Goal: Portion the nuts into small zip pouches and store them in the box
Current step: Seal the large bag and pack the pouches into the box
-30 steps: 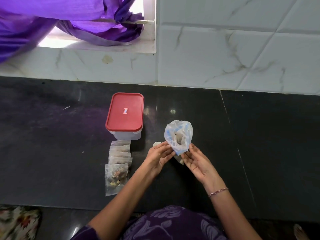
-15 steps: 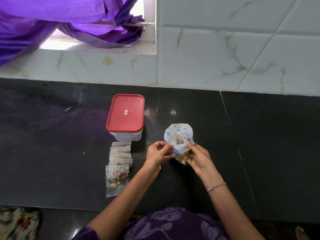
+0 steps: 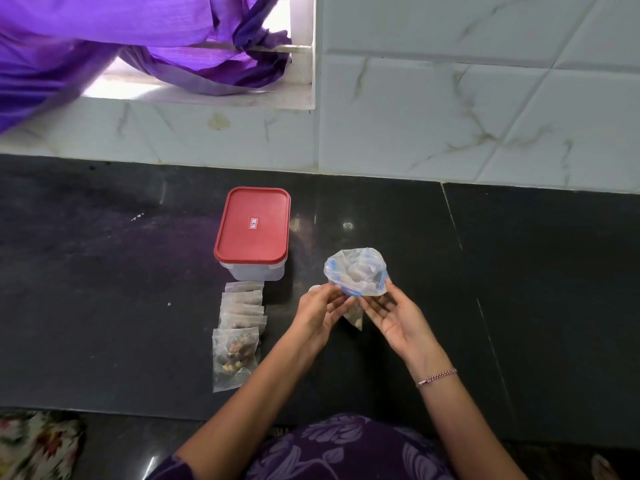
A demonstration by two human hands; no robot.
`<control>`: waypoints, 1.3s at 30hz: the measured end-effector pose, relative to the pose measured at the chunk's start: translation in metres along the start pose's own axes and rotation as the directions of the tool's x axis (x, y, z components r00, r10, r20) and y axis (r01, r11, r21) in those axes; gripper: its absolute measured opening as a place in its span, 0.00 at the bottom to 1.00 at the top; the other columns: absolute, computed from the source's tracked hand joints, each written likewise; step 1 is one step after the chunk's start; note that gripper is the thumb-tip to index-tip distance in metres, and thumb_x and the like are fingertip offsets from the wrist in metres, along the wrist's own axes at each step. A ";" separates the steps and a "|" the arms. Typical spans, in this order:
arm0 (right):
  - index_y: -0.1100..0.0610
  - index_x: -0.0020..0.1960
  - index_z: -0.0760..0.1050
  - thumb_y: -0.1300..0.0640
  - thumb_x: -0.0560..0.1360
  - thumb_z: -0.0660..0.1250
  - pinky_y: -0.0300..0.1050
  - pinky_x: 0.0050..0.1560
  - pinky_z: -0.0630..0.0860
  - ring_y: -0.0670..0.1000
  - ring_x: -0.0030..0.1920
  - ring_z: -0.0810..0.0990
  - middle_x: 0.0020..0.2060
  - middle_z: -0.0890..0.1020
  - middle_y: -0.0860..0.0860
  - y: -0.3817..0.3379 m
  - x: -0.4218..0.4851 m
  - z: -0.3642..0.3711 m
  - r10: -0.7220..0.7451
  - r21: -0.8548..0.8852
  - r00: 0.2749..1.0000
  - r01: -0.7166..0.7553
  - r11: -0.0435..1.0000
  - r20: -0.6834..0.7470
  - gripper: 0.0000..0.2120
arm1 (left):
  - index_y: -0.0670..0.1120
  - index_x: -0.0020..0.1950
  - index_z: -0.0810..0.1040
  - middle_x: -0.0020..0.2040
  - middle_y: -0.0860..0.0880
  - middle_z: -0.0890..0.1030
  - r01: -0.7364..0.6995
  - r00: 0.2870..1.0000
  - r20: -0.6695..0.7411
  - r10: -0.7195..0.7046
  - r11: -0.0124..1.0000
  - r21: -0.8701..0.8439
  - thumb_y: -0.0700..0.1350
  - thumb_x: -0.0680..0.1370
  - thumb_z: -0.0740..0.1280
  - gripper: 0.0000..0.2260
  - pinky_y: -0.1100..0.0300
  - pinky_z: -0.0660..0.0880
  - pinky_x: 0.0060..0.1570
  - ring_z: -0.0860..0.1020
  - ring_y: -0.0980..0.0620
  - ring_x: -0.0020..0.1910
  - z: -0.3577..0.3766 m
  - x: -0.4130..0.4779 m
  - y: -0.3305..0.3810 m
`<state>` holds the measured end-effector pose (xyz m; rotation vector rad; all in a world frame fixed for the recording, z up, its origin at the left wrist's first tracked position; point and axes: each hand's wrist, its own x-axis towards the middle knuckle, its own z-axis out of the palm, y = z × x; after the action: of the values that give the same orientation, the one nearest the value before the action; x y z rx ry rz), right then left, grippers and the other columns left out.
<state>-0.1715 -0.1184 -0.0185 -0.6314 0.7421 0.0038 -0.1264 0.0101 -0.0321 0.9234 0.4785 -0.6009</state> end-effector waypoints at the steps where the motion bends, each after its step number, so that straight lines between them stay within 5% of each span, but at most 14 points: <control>1: 0.65 0.57 0.74 0.62 0.78 0.63 0.48 0.49 0.81 0.56 0.50 0.81 0.52 0.79 0.62 0.000 -0.001 -0.001 0.001 0.022 1.000 -0.001 1.000 0.026 0.10 | 0.34 0.51 0.77 0.39 0.41 0.83 0.000 1.000 0.023 0.000 1.000 -0.021 0.29 0.77 0.64 0.06 0.63 0.81 0.36 0.84 0.51 0.35 0.000 -0.001 0.000; 8: 0.65 0.57 0.75 0.68 0.75 0.63 0.39 0.42 0.81 0.50 0.41 0.84 0.46 0.84 0.59 0.004 -0.003 0.002 -0.046 0.046 0.984 0.038 0.998 0.170 0.11 | 0.38 0.45 0.78 0.34 0.44 0.84 0.045 0.998 0.038 -0.040 0.991 -0.122 0.30 0.77 0.66 0.04 0.65 0.80 0.33 0.83 0.54 0.32 0.005 -0.010 0.000; 12: 0.63 0.50 0.76 0.68 0.74 0.65 0.33 0.32 0.78 0.46 0.32 0.80 0.41 0.82 0.58 0.006 0.000 0.012 -0.074 0.066 0.994 0.069 0.995 0.080 0.06 | 0.38 0.46 0.78 0.32 0.45 0.83 0.023 1.000 -0.011 -0.025 0.992 -0.122 0.32 0.76 0.67 0.03 0.67 0.78 0.29 0.82 0.56 0.29 0.010 -0.009 0.000; 16: 0.58 0.45 0.71 0.71 0.72 0.67 0.34 0.27 0.73 0.48 0.32 0.73 0.40 0.76 0.57 0.010 0.005 0.014 -0.177 -0.100 0.982 0.170 0.980 -0.066 0.10 | 0.39 0.45 0.73 0.34 0.44 0.81 -0.076 0.993 -0.080 0.084 0.992 0.100 0.30 0.75 0.67 0.05 0.67 0.77 0.28 0.81 0.57 0.27 0.011 -0.006 -0.002; 18: 0.56 0.43 0.68 0.72 0.70 0.67 0.39 0.30 0.72 0.47 0.30 0.71 0.35 0.73 0.53 0.015 0.003 0.008 -0.438 -0.494 0.895 0.345 0.798 -0.082 0.14 | 0.38 0.47 0.72 0.38 0.43 0.78 -0.101 0.984 -0.113 0.138 0.954 0.283 0.30 0.73 0.68 0.08 0.64 0.79 0.30 0.81 0.55 0.28 0.009 -0.006 -0.005; 21: 0.55 0.43 0.67 0.69 0.67 0.68 0.44 0.31 0.69 0.45 0.27 0.68 0.29 0.70 0.46 0.027 -0.004 0.003 -0.672 -0.879 0.691 0.460 0.124 0.267 0.14 | 0.40 0.47 0.72 0.42 0.42 0.78 -0.132 0.965 -0.114 0.237 0.810 0.572 0.37 0.63 0.75 0.17 0.49 0.83 0.39 0.83 0.46 0.38 0.008 -0.007 -0.010; 22: 0.55 0.44 0.67 0.67 0.68 0.67 0.46 0.31 0.70 0.45 0.27 0.69 0.29 0.70 0.45 0.030 -0.005 0.002 -0.661 -0.901 0.684 0.432 0.026 0.309 0.13 | 0.42 0.47 0.71 0.43 0.41 0.78 -0.127 0.965 -0.109 0.238 0.789 0.601 0.38 0.61 0.74 0.18 0.46 0.83 0.41 0.82 0.45 0.39 0.007 -0.008 -0.011; 24: 0.54 0.45 0.67 0.66 0.70 0.67 0.50 0.32 0.74 0.48 0.29 0.72 0.31 0.72 0.46 0.031 -0.004 -0.002 -0.615 -0.921 0.750 0.377 0.093 0.245 0.11 | 0.45 0.48 0.70 0.46 0.40 0.78 -0.088 0.977 -0.116 0.181 0.831 0.550 0.35 0.67 0.73 0.16 0.48 0.83 0.40 0.82 0.47 0.38 0.004 -0.006 -0.012; 26: 0.51 0.47 0.66 0.65 0.71 0.67 0.53 0.37 0.78 0.51 0.33 0.76 0.35 0.75 0.50 0.027 -0.002 -0.007 -0.549 -0.885 0.824 0.352 0.304 0.139 0.13 | 0.44 0.53 0.71 0.44 0.42 0.77 -0.026 0.988 -0.126 0.094 0.889 0.456 0.37 0.74 0.68 0.10 0.53 0.82 0.36 0.81 0.50 0.36 0.000 -0.006 -0.008; 32: 0.53 0.59 0.63 0.68 0.71 0.69 0.38 0.46 0.76 0.48 0.53 0.76 0.54 0.71 0.50 0.018 -0.002 -0.018 -0.314 -0.767 0.947 0.248 0.592 0.064 0.23 | 0.41 0.57 0.75 0.40 0.45 0.80 0.110 0.990 -0.119 -0.075 0.939 0.326 0.45 0.82 0.59 0.10 0.57 0.80 0.36 0.80 0.51 0.36 -0.004 -0.001 0.003; 36: 0.55 0.52 0.70 0.72 0.72 0.64 0.43 0.46 0.77 0.51 0.51 0.79 0.51 0.77 0.53 0.005 0.004 -0.008 -0.184 -0.593 0.982 0.173 0.786 0.042 0.16 | 0.44 0.47 0.76 0.37 0.47 0.79 0.106 0.985 -0.160 -0.067 0.964 0.245 0.47 0.83 0.56 0.12 0.58 0.77 0.36 0.77 0.52 0.35 -0.002 0.003 0.004; 39: 0.59 0.48 0.76 0.63 0.77 0.63 0.43 0.44 0.76 0.50 0.43 0.80 0.44 0.82 0.54 -0.008 0.003 -0.002 -0.071 -0.496 0.994 0.101 0.862 0.080 0.03 | 0.42 0.46 0.78 0.37 0.47 0.78 0.091 0.986 -0.159 -0.044 0.951 0.297 0.44 0.81 0.63 0.08 0.61 0.79 0.30 0.76 0.52 0.33 -0.007 0.009 0.008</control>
<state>-0.1688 -0.1272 -0.0174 -1.1583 0.6549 0.1373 -0.1153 0.0172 -0.0359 1.2557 0.5652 -0.6818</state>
